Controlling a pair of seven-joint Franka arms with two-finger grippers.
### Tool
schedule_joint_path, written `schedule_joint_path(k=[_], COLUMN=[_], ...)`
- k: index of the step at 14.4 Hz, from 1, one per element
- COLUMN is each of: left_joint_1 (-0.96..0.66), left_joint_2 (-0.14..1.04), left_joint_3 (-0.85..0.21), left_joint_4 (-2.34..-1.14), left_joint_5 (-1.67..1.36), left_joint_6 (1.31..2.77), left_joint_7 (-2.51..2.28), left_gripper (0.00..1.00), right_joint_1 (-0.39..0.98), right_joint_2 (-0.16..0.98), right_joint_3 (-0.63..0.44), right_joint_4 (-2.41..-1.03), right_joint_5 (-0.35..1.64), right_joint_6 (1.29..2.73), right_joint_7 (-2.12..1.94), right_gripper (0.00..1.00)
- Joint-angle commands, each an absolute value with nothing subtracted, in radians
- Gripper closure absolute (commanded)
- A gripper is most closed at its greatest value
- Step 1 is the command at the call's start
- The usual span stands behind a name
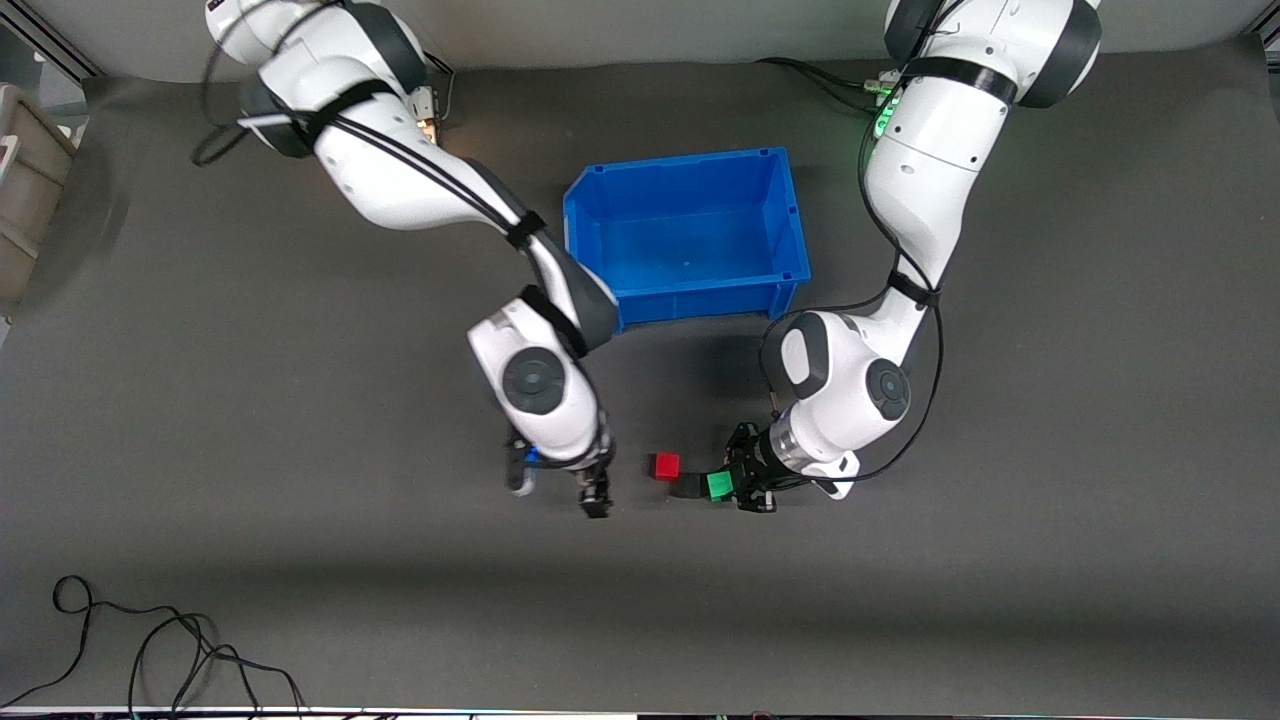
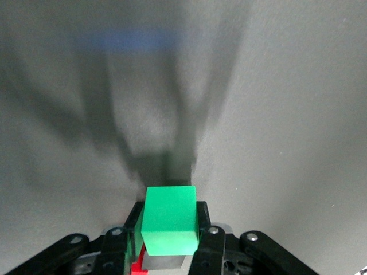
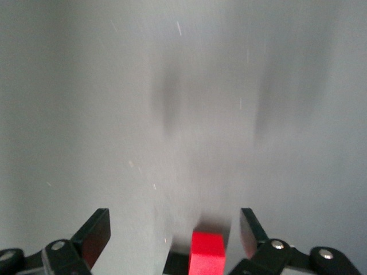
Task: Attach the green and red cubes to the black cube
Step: 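Press the red and green cubes against the black cube, then open both grippers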
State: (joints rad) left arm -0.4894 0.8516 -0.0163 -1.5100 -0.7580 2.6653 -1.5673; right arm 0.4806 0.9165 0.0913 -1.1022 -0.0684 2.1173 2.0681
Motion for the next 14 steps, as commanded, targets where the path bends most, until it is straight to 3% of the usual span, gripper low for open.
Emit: schedule_joint_path(k=[1,2,5,6,8,14], left_joint_1=[-0.520,-0.523,-0.525,-0.523,-0.512,-0.465], left_joint_2=[0.877,0.877,0.865,0.859,0.836,0.658], left_joint_3=[-0.005,-0.005,-0.005,-0.005,0.005,0.149], left_joint_4=[-1.477,-1.477,-1.477,-1.476,-1.485,-1.488], left_joint_5=[-0.761,-0.761,-0.761,-0.753,-0.749,-0.513], left_joint_6=[2.686,2.686,2.684,2.669,2.614,2.165], left_joint_7=[-1.591,-1.591,-1.591,-1.589,-1.589,-1.463], left_gripper=[0.67,0.57,0.40,0.00,0.00,0.00], right_joint_1=[0.396,0.371,0.347,0.339,0.324,0.253], right_joint_2=[0.744,0.712,0.646,0.634,0.605,0.490], right_joint_3=[0.097,0.101,0.095,0.094,0.086,0.064], right_joint_4=[-1.271,-1.281,-1.284,-1.284,-1.281,-1.314], right_joint_5=[-0.080,-0.077,-0.078,-0.081,-0.080,-0.075], right_joint_6=[2.015,1.976,1.931,1.918,1.879,1.750], right_joint_7=[1.884,1.835,1.789,1.764,1.676,1.333], right_gripper=[0.00,0.00,0.00,0.00,0.00,0.00])
